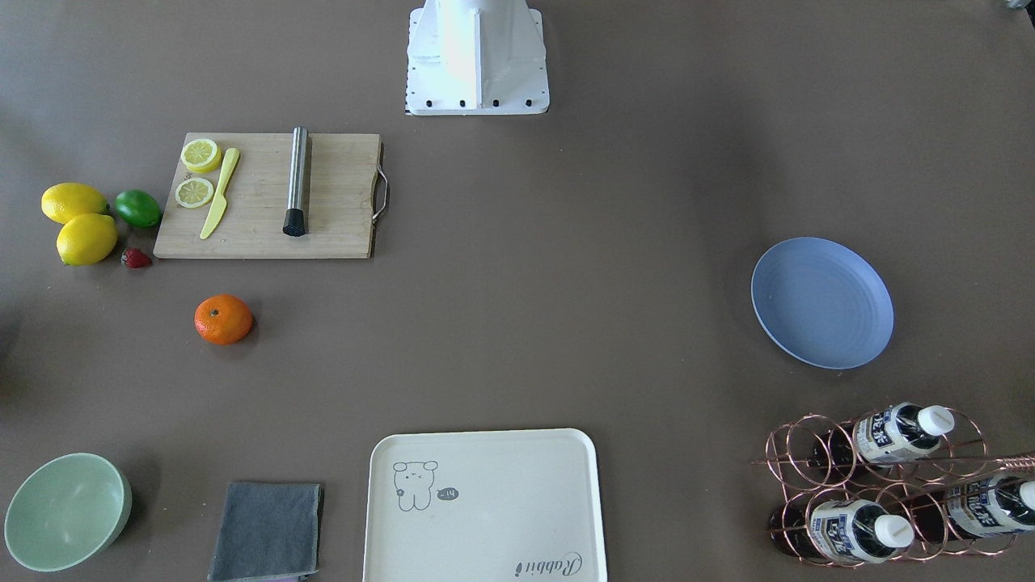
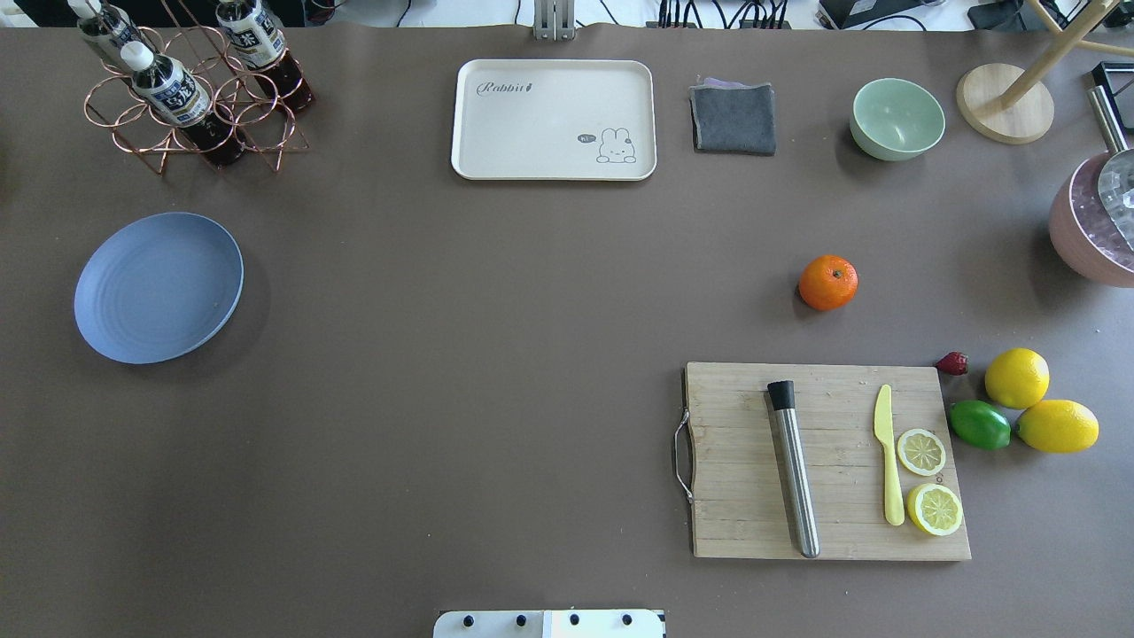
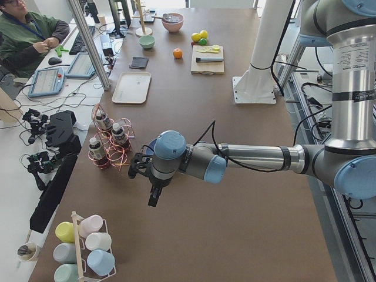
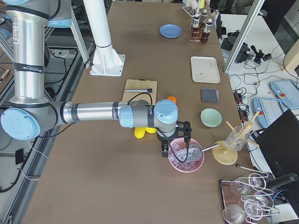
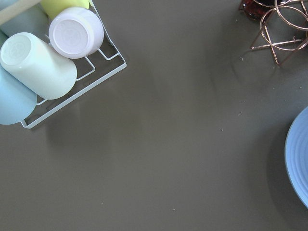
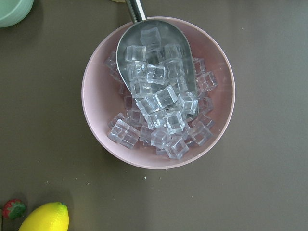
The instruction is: Pick orange to plate
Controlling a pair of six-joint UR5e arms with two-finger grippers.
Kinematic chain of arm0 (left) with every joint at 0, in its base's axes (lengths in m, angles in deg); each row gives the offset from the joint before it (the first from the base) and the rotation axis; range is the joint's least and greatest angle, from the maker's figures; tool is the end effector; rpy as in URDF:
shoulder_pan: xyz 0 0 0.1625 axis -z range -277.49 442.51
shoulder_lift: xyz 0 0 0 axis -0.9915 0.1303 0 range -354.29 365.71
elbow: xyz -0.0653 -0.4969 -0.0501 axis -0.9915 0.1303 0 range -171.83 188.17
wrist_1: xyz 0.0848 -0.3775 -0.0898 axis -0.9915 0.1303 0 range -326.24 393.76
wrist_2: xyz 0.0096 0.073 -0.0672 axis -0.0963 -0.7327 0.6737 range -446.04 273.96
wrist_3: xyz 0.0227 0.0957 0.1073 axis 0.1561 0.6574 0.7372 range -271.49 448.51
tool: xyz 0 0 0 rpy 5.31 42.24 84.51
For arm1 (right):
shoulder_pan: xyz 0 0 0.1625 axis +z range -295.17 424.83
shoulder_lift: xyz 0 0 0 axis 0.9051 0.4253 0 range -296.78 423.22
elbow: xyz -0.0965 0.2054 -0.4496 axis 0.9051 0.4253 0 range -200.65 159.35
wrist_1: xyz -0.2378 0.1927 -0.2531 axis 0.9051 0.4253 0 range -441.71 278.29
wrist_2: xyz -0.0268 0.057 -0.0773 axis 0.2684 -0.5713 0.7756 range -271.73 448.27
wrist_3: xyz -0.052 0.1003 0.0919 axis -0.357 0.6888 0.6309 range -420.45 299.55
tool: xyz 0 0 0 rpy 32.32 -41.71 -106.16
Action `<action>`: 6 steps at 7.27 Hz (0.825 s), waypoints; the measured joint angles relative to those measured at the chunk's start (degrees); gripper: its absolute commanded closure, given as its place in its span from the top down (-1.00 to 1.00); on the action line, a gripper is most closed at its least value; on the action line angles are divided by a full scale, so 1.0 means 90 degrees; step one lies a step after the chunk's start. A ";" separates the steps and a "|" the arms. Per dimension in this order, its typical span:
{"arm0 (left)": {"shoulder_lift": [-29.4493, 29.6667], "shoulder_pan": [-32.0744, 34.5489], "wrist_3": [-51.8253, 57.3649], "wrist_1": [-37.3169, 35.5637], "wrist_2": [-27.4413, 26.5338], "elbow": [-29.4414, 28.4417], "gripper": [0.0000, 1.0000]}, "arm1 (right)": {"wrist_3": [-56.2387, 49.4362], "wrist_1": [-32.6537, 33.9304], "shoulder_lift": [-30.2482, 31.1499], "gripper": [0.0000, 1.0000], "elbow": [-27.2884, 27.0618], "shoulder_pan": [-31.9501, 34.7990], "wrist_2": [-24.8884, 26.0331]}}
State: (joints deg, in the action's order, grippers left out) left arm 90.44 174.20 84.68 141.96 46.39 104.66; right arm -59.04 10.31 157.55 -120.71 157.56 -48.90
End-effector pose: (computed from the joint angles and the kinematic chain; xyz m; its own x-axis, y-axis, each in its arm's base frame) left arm -0.0485 -0.4563 0.7242 0.7409 0.1389 -0.6572 0.0776 0.9541 0.2891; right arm 0.0474 -0.4384 0.7198 0.6799 0.0095 0.7333 -0.0642 0.9968 0.0467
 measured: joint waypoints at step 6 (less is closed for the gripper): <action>0.0136 -0.0030 -0.0033 0.0000 0.0002 -0.0004 0.96 | -0.0014 -0.0004 -0.0021 1.00 0.0001 -0.0012 0.0042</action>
State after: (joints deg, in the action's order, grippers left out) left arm 91.67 173.93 84.39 141.96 46.41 104.62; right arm -59.16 10.27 157.36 -120.70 157.45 -48.52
